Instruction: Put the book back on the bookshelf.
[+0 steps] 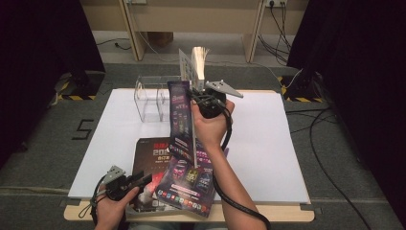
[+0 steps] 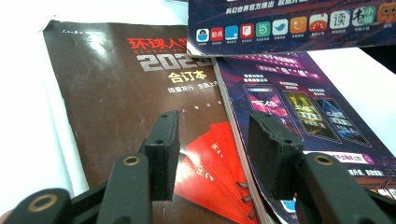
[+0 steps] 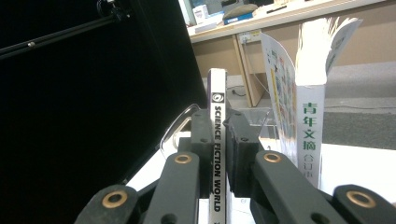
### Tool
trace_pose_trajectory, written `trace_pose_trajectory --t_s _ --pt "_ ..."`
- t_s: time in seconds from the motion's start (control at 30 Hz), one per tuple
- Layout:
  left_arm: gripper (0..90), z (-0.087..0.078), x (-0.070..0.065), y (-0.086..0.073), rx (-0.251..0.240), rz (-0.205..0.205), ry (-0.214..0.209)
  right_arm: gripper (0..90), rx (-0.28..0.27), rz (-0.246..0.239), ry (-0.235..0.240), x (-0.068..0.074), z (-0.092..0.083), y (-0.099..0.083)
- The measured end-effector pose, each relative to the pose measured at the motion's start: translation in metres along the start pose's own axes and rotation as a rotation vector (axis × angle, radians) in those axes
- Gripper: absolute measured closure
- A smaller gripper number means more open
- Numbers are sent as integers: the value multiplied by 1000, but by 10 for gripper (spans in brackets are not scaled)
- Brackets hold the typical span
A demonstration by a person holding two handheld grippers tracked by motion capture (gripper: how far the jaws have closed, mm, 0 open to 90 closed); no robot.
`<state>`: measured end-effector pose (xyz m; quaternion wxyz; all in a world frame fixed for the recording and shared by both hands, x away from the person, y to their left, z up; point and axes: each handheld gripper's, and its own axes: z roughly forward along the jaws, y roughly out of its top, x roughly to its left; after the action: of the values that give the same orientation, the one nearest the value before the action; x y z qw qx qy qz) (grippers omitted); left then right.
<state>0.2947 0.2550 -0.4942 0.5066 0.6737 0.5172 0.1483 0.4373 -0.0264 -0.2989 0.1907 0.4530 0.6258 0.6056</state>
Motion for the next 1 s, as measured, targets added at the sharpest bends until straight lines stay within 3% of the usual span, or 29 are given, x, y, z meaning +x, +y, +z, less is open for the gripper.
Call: trace_pose_trajectory --t_s 1.0 --pt "536 0 1 -1 8 0 -7 837 -51 -21 -21 4 37 25"
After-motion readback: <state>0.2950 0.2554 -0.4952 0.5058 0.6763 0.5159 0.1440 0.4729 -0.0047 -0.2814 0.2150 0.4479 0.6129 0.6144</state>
